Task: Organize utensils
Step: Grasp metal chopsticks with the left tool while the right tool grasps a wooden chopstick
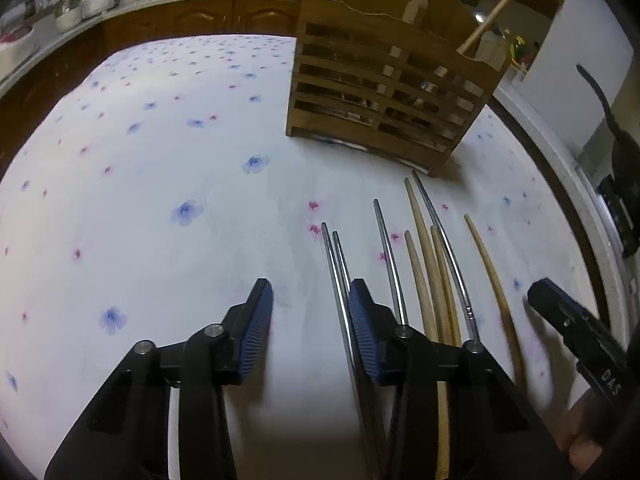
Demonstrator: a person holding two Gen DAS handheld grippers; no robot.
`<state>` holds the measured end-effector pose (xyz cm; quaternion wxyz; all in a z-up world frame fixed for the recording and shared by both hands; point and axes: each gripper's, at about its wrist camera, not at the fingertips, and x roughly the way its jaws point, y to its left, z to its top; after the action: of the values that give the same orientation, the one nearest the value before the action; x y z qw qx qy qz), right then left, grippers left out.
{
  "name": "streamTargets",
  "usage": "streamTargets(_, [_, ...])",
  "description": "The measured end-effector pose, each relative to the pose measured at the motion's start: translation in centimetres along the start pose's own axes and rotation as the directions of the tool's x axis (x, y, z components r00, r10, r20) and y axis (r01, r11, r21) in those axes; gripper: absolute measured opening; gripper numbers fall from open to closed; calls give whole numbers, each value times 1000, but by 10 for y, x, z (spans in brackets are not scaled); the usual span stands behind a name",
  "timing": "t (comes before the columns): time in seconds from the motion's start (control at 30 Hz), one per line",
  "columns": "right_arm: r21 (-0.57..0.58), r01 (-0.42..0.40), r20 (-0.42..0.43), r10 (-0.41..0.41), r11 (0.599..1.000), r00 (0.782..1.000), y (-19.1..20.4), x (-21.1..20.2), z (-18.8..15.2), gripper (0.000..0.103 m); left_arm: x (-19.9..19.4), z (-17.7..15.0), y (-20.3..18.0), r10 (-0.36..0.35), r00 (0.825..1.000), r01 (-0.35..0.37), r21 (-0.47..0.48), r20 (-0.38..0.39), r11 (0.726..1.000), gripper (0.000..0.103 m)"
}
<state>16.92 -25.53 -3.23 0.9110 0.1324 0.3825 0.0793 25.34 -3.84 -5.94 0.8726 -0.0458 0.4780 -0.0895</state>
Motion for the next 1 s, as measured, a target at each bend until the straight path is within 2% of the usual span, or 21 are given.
streamTargets(0.17, [-17,11,-29,-12,1000,999,1,12,3,37,0,0,2,-5,1000,5,39,-6,999,26])
streamTargets(0.33, [-55,33,-61,-36,998,997,4,26,10,36,5,8,-3,12,1000,-10,72,-27,997,25])
streamTargets(0.43, [-101,54,-97,-63,993,993,9,41,16,32,10,13,-10,27,999,-25,102,-25,995,24])
streamTargets(0.63, [-231,107,-119,-137,967,983,26,66,28,28,16,16,-22,46,999,-44,150,-9,988,8])
streamTargets(0.7, [-271,137,-108,-171,953,979,31,71,30,20,15,15,-22,44,999,-42,161,-5,986,7])
streamTargets(0.77, [-266,131,-108,-165,955,980,30,72,31,8,13,13,-20,37,999,-35,159,-5,987,6])
streamTargets(0.93, [-193,85,-119,-109,978,987,24,61,28,5,3,4,-8,-26,1000,27,108,-11,994,4])
streamTargets(1.0, [-169,59,-99,-76,984,992,24,47,25,5,-3,0,-4,-44,999,44,94,-7,995,4])
